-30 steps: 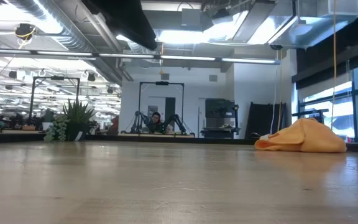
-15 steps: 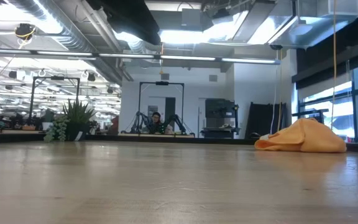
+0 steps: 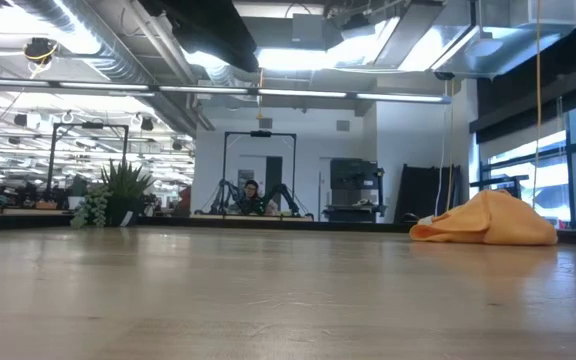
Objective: Roll microfiber towels into tight, uniform cylinder then place into a basket
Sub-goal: Put the blue microfiber cloth into the red bin
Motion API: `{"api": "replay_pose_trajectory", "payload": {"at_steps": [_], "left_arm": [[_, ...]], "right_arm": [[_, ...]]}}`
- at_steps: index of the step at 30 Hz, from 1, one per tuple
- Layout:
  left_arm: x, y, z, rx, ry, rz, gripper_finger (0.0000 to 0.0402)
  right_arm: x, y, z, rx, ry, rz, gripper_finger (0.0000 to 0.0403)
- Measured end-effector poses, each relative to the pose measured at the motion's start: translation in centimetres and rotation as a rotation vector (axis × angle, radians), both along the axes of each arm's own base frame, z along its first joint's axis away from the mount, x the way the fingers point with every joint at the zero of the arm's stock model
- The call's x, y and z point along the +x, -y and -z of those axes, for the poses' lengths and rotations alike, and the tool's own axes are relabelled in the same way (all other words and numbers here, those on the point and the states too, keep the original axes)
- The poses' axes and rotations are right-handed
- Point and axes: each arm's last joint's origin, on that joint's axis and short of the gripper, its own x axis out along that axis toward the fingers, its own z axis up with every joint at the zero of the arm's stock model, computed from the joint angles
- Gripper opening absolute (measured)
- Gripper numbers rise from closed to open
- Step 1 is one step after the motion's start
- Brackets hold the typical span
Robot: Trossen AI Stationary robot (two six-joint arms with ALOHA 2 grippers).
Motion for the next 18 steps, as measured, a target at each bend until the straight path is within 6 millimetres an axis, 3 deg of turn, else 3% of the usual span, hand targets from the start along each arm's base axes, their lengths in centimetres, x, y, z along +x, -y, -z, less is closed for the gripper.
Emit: {"api": "replay_pose_trajectory", "payload": {"at_steps": [6, 18], "left_arm": [[0.0, 0.0, 0.0, 0.000, 0.000, 0.000, 0.0140], [0.0, 0.0, 0.0, 0.000, 0.000, 0.000, 0.0140]], "right_arm": [[0.5, -0.8, 1.7, -0.001, 0.000, 0.004, 0.0042], [0.4, -1.4, 2.6, 0.025, -0.060, -0.061, 0.0043]]}}
